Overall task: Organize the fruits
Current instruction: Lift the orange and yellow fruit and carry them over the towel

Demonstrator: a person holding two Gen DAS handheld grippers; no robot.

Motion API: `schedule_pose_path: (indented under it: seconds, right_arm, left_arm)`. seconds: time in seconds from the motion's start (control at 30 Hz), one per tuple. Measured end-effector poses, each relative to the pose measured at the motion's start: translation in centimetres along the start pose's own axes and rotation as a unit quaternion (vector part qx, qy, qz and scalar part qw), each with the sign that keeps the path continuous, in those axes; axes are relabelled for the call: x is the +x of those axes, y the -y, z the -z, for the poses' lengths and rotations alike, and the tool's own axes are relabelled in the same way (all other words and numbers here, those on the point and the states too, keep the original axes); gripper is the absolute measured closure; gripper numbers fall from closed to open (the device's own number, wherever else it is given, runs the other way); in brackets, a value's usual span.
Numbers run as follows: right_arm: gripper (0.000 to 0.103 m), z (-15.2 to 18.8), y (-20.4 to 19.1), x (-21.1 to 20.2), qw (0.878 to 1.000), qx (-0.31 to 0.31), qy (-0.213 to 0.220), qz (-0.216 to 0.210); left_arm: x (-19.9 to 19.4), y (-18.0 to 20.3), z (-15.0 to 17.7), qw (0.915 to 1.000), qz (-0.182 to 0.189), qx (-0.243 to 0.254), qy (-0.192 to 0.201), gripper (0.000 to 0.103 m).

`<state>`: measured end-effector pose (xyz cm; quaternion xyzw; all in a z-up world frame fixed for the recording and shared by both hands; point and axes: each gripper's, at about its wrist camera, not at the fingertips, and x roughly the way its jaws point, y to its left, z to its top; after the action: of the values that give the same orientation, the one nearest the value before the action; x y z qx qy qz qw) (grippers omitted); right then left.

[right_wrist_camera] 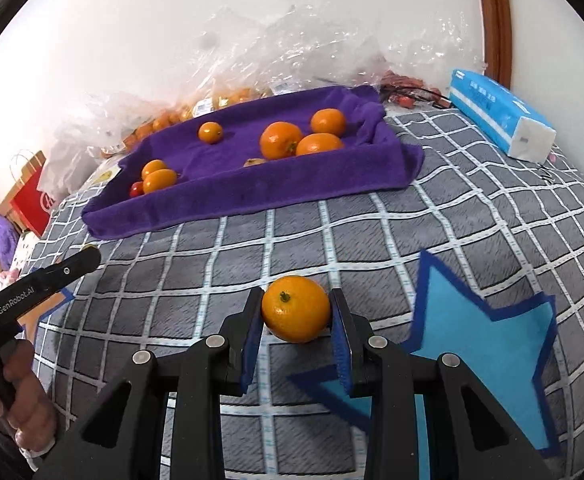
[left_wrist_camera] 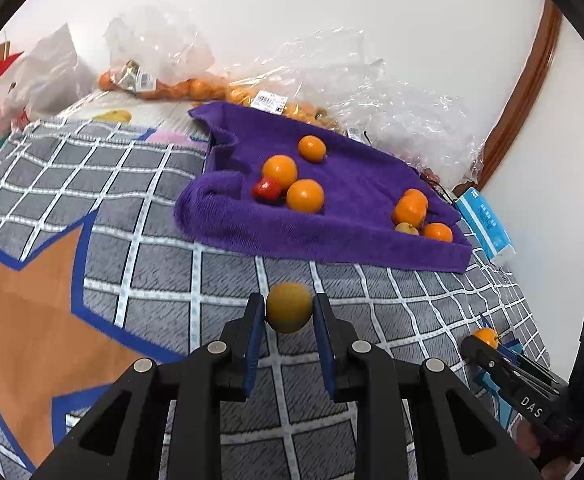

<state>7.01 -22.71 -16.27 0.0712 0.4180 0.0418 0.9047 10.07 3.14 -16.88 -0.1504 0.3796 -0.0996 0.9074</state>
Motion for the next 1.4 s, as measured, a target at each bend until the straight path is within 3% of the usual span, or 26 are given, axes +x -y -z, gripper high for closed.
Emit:
schedule_pose_path:
  seconds: [0.43, 0.8, 1.4]
  right_arm:
    - [0.071, -0.9, -2.0, -2.1, 1.0, -0.002, 0.002, -0.003]
    - [0.071, -2.8, -3.7, -5.7, 0.999, -0.012, 0.031, -0.001]
    - [0.071, -7.5, -3.3, -6.2, 0.998, -0.002, 0.054, 0.012]
  left_arm:
    - [-2.3, 1.2, 0.9, 0.9996, -0.015, 0.01, -0.019, 0.079]
    - [-8.1, 3.5, -2.3, 0.9992, -0.007, 0.04, 0.004, 0.079]
    - [-7.6, 4.4, -7.1, 0.9981, -0.012, 0.056, 0.02, 0.079]
